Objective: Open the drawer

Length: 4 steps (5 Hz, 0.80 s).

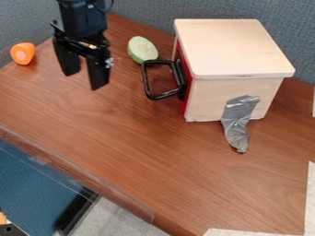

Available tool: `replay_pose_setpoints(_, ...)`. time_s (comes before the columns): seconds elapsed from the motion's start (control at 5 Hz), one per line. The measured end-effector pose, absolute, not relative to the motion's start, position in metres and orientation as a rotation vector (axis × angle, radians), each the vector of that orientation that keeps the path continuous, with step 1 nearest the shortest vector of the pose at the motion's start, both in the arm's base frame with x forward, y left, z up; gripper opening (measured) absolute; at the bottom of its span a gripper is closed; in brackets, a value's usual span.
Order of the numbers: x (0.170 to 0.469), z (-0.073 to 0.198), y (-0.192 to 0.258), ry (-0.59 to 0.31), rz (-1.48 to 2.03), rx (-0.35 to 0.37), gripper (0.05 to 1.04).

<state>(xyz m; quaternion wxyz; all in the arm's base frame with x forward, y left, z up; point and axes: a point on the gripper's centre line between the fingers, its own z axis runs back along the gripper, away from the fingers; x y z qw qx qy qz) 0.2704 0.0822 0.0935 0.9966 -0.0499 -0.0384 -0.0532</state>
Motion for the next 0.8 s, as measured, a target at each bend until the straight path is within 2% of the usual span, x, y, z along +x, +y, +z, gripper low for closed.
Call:
replay_pose_setpoints(0.2,0.283,0.088,0.082,-0.161,-0.017,-0.062,0.999)
replay_pose_setpoints(0.4,0.295,0.088,0.074,-0.207,0.021,-0.045,1.000)
replay_pose_setpoints(0.8,0.325,0.082,0.056,-0.205,0.079,-0.063,0.999)
